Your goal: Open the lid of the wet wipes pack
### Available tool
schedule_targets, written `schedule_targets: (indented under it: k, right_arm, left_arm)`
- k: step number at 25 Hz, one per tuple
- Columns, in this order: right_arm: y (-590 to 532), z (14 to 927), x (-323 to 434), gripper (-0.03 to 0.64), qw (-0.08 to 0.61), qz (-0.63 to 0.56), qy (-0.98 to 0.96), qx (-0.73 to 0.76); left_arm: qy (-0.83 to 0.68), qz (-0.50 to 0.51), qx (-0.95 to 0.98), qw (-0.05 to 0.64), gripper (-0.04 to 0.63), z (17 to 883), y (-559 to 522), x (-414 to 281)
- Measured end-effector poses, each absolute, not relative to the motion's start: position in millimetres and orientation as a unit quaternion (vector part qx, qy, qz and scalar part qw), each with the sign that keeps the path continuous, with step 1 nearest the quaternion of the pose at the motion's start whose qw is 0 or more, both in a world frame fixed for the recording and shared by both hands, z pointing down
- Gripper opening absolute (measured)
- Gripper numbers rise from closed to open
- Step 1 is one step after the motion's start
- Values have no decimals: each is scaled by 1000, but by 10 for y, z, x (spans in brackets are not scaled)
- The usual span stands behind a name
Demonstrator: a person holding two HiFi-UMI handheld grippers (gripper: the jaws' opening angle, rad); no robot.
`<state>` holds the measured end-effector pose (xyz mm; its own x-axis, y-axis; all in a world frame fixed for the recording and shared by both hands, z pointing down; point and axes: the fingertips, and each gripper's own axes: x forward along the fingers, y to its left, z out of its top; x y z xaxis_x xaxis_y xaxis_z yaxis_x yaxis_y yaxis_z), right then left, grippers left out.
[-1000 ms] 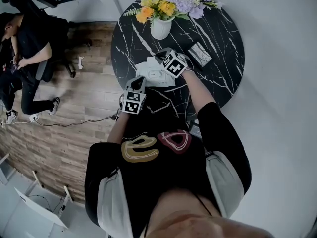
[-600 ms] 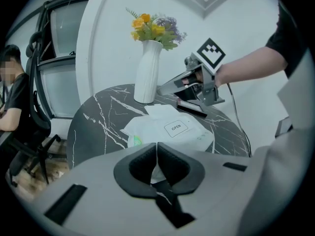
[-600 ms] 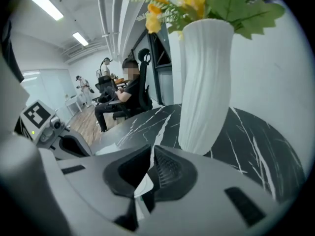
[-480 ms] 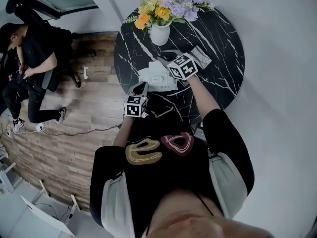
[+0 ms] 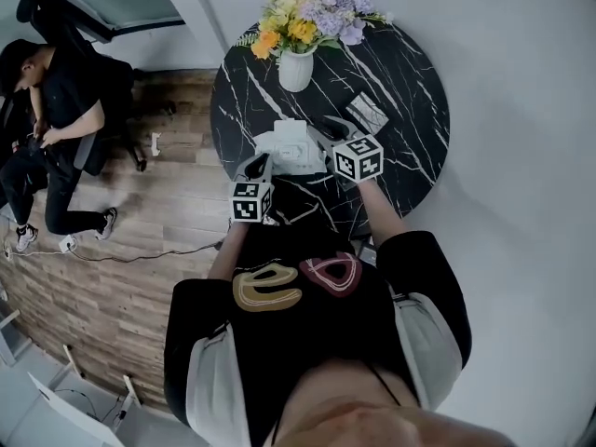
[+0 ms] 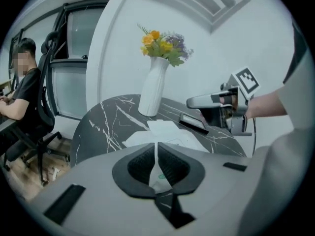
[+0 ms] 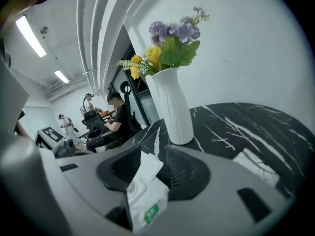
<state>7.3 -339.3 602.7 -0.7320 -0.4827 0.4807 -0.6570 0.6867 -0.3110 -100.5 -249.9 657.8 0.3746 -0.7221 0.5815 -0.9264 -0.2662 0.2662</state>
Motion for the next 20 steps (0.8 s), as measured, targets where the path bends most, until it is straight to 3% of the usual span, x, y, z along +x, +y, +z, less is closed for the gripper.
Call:
schedule_targets:
  k: [12, 20]
  right_arm:
    - [-2854, 5686, 458, 160, 112, 211, -873, 425]
    - [-2384, 5606, 572, 158, 112, 184, -861, 461]
  left_arm:
    - [-530, 113, 808, 232, 23, 5987, -2478, -877]
    - [-512, 100, 827, 210, 23, 5778, -2268, -768]
